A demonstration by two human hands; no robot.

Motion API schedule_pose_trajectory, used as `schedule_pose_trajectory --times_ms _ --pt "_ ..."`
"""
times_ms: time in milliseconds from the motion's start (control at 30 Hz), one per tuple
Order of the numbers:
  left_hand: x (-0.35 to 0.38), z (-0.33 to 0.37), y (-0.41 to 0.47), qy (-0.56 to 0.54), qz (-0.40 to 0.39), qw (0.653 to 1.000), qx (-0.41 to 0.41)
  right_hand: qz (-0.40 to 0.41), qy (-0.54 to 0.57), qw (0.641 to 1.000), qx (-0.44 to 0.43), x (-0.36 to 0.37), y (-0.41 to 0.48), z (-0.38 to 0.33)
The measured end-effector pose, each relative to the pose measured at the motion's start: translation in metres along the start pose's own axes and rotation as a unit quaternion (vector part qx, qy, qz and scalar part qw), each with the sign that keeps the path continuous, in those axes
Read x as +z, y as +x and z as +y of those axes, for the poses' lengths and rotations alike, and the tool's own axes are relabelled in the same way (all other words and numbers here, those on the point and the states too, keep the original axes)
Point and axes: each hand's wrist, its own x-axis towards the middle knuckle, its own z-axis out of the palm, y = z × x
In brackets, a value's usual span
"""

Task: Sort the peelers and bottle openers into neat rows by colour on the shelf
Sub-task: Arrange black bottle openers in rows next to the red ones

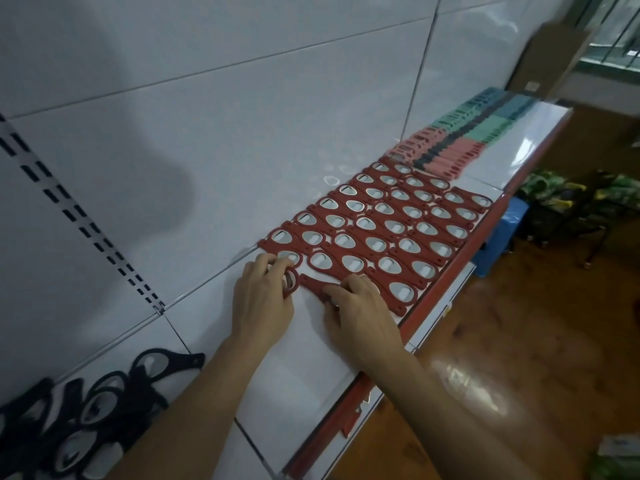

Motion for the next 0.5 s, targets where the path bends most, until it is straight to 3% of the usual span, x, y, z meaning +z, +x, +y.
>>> schedule_pose_trajectory --times_ms 500 --pt "0.003 -0.003 0.002 -0.01 0.005 1.0 -0.002 0.032 -0.025 0.999 0.001 0.012 0.009 -0.004"
